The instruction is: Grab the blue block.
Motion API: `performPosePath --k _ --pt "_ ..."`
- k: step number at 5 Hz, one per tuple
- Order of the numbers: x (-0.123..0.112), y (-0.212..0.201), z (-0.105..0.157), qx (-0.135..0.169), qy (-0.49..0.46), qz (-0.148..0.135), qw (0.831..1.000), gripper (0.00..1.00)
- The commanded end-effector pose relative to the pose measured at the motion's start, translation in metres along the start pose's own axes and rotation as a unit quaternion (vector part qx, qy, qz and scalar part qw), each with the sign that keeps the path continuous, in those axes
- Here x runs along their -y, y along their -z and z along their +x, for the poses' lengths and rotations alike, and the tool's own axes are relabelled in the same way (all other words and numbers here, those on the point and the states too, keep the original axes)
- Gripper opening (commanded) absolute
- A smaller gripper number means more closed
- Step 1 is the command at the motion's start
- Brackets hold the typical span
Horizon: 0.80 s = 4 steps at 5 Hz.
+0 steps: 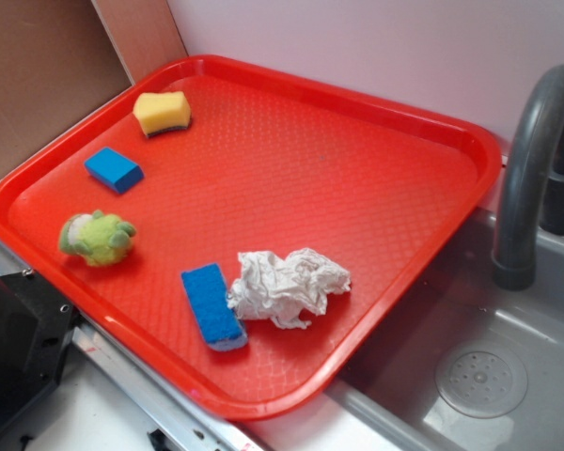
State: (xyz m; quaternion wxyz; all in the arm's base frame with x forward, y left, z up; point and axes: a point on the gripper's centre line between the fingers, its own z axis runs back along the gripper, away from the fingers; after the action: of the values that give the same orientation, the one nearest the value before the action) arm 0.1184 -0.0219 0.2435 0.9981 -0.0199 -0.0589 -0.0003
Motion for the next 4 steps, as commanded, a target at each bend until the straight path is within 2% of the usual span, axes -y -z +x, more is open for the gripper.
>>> performPosePath --k 1,2,3,4 --pt "0.000 0.000 0.000 0.000 0.000 0.000 1.000 1.00" --pt "-0.015 0.014 0.017 0.060 -0.121 0.017 0.991 1.00" --pt "-0.027 0.030 0.035 0.068 -0.246 0.009 0.967 1.00" --pt "-0.041 0.049 0.044 0.087 -0.367 -0.001 0.926 1.00"
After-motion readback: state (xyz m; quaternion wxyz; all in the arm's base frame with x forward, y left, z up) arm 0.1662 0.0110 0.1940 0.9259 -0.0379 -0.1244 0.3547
